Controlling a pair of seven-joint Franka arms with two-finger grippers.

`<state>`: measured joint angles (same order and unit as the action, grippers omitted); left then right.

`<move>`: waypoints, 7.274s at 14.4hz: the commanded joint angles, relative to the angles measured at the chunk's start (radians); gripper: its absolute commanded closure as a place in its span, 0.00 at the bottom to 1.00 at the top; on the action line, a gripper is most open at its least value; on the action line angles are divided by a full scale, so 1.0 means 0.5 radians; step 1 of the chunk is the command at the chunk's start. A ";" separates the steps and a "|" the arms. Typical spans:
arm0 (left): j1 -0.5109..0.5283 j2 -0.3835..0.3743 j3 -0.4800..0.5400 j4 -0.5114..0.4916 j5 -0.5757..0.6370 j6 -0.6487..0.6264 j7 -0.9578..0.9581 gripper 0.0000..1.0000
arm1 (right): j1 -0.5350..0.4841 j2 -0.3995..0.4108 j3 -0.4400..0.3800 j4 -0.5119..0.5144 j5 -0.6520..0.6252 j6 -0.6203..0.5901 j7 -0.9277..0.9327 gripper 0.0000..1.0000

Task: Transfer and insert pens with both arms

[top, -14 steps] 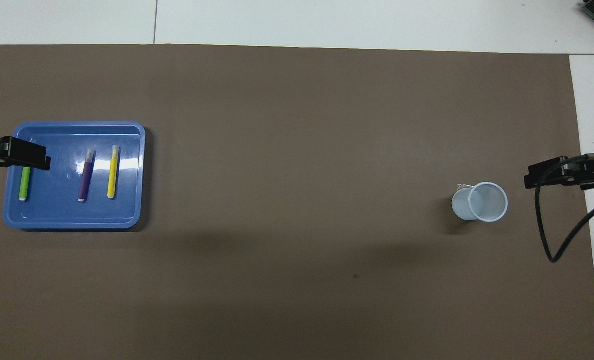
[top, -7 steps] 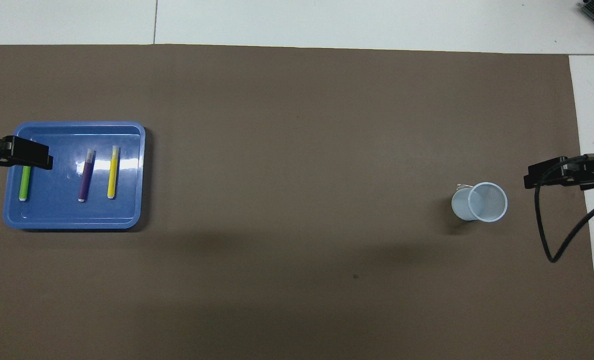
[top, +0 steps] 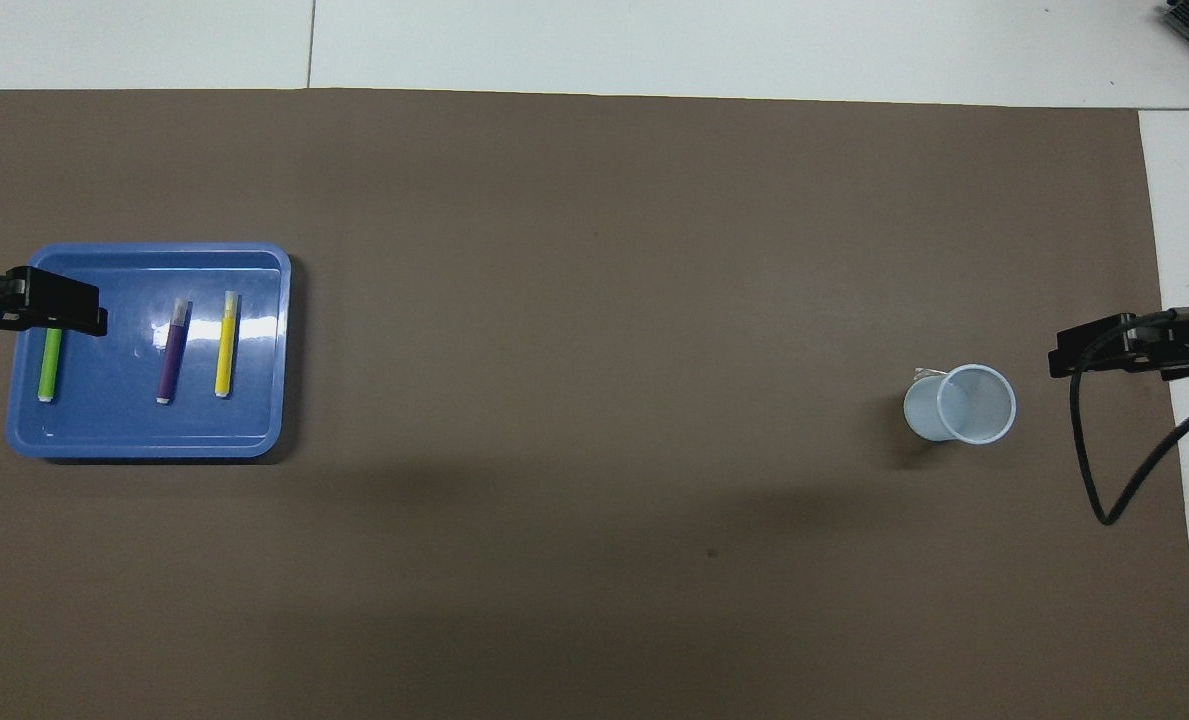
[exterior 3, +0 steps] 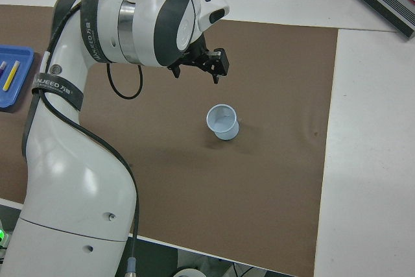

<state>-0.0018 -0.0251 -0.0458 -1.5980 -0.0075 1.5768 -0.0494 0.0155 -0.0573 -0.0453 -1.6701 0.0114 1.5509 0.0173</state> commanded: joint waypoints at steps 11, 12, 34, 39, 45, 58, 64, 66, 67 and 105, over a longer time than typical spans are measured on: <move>-0.024 -0.223 0.015 -0.577 -0.022 0.457 -0.005 0.00 | -0.019 -0.008 0.014 -0.001 -0.007 -0.012 -0.038 0.00; -0.021 -0.226 0.015 -0.611 -0.022 0.491 -0.005 0.00 | -0.019 -0.008 0.014 -0.004 -0.007 -0.012 -0.038 0.00; 0.004 0.194 0.015 -0.860 -0.022 1.126 0.016 0.00 | -0.022 -0.008 0.014 -0.001 -0.007 -0.012 -0.038 0.00; 0.007 0.396 0.015 -0.857 -0.022 1.322 0.016 0.00 | -0.022 -0.008 0.014 -0.001 -0.007 -0.009 -0.041 0.00; 0.053 0.550 0.012 -0.835 -0.022 1.445 0.129 0.01 | -0.022 -0.008 0.014 -0.001 -0.007 -0.015 -0.041 0.00; 0.074 0.691 0.015 -0.857 -0.022 1.666 0.163 0.26 | 0.135 -0.134 0.051 -0.277 0.026 0.267 0.014 0.00; 0.068 0.691 0.018 -0.860 -0.025 1.657 0.160 1.00 | 0.156 -0.125 0.057 -0.320 0.394 0.417 0.428 0.00; 0.074 0.691 0.018 -0.860 -0.022 1.639 0.154 1.00 | 0.168 -0.125 0.057 -0.332 0.535 0.439 0.566 0.00; 0.077 0.691 0.018 -0.857 -0.025 1.629 0.154 1.00 | 0.168 -0.128 0.057 -0.338 0.609 0.433 0.612 0.00; -0.230 -0.115 -0.016 -0.986 -1.534 0.571 -2.349 1.00 | 1.481 0.366 0.060 -0.492 1.355 2.270 1.708 0.00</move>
<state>-0.1016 -0.0273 -0.0684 -2.0440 -0.7542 1.8614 -1.1804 0.7601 0.0961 -0.0095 -1.9685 0.6624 2.6841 0.8691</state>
